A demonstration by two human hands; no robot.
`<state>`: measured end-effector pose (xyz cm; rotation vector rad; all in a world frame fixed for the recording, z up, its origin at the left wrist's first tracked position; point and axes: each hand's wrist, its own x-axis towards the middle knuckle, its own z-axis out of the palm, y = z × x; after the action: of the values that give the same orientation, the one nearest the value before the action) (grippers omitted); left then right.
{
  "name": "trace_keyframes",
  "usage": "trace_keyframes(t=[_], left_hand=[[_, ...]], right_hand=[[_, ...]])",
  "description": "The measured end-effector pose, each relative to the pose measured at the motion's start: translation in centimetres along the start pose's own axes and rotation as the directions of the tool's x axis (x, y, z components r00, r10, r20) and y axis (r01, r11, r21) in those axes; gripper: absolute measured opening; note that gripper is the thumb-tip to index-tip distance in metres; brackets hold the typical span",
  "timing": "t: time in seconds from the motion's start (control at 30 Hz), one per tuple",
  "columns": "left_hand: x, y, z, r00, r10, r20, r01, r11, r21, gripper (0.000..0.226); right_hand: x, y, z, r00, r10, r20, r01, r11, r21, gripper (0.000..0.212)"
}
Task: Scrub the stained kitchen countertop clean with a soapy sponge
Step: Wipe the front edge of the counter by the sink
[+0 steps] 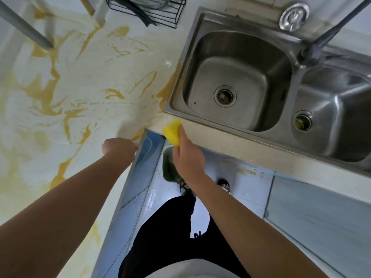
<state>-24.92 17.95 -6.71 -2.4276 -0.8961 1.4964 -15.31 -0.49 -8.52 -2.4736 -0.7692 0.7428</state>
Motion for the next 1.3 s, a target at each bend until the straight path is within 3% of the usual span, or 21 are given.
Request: trace_keyframes(t=[0.1, 0.2, 0.33, 0.37, 0.47, 0.53, 0.67, 0.73, 0.83, 0.93, 1.03, 1.1, 1.17, 1.3], left_hand=[[-0.2, 0.1, -0.3, 1.000, -0.007, 0.014, 0.007, 1.000, 0.002, 0.028], [-0.3, 0.1, -0.5, 1.000, -0.009, 0.011, 0.010, 1.000, -0.028, 0.015], [-0.1, -0.3, -0.2, 1.000, -0.024, -0.013, 0.022, 0.995, -0.099, 0.014], [-0.1, -0.4, 0.0, 1.000, -0.021, -0.017, 0.018, 0.993, -0.115, 0.015], [-0.1, -0.6, 0.1, 0.998, -0.026, -0.050, 0.017, 0.987, -0.158, 0.017], [-0.2, -0.8, 0.1, 0.997, -0.037, -0.063, 0.026, 0.986, -0.167, 0.015], [-0.3, -0.9, 0.2, 0.997, -0.047, -0.058, 0.037, 0.987, -0.157, 0.016], [-0.5, -1.0, 0.2, 0.997, -0.036, -0.068, 0.022, 0.981, -0.192, 0.018], [-0.7, -1.0, 0.2, 0.995, -0.018, -0.101, -0.010, 0.963, -0.271, 0.021], [-0.4, -1.3, 0.8, 0.993, -0.032, -0.115, -0.013, 0.929, -0.369, 0.029], [0.0, -1.2, 1.1, 0.992, -0.054, -0.111, 0.002, 0.905, -0.425, 0.033], [0.2, -1.2, 1.4, 0.989, -0.080, -0.123, 0.019, 0.900, -0.435, 0.034], [0.5, -1.1, 1.7, 0.987, -0.096, -0.126, 0.029, 0.893, -0.450, 0.034], [0.9, -0.9, 1.7, 0.990, -0.102, -0.094, 0.049, 0.891, -0.452, 0.038]], right_hand=[[-1.6, 5.9, -4.1, 0.959, 0.236, -0.158, -0.245, 0.968, -0.044, 0.065], [-2.4, 9.7, -6.9, 0.878, 0.443, -0.180, -0.464, 0.881, -0.092, 0.060], [-0.3, 5.1, -4.2, 0.879, 0.467, -0.094, -0.475, 0.876, -0.086, 0.048], [0.9, 3.3, -3.1, 0.887, 0.453, -0.088, -0.460, 0.884, -0.084, 0.047], [4.7, -1.9, 0.9, 0.960, 0.277, -0.046, -0.280, 0.927, -0.250, 0.069], [5.8, -4.4, 2.4, 0.995, 0.100, -0.006, -0.098, 0.964, -0.247, 0.064], [5.4, -3.7, 0.5, 0.985, -0.134, 0.109, 0.156, 0.960, -0.232, 0.053], [4.2, -1.0, -2.4, 0.992, -0.121, 0.035, 0.126, 0.943, -0.307, 0.056], [2.1, 5.0, -6.5, 0.994, 0.039, -0.099, -0.075, 0.912, -0.404, 0.059], [0.1, 7.6, -6.2, 0.990, 0.135, -0.052, -0.144, 0.889, -0.434, 0.067], [0.2, 4.4, -3.1, 0.984, 0.179, -0.009, -0.167, 0.898, -0.406, 0.068], [2.1, 0.9, -0.4, 0.989, 0.144, 0.021, -0.118, 0.878, -0.464, 0.070], [4.5, -3.1, 2.6, 0.997, 0.013, 0.077, 0.028, 0.857, -0.515, 0.073], [8.5, -8.3, 6.0, 0.972, -0.165, 0.170, 0.220, 0.896, -0.386, 0.065]])
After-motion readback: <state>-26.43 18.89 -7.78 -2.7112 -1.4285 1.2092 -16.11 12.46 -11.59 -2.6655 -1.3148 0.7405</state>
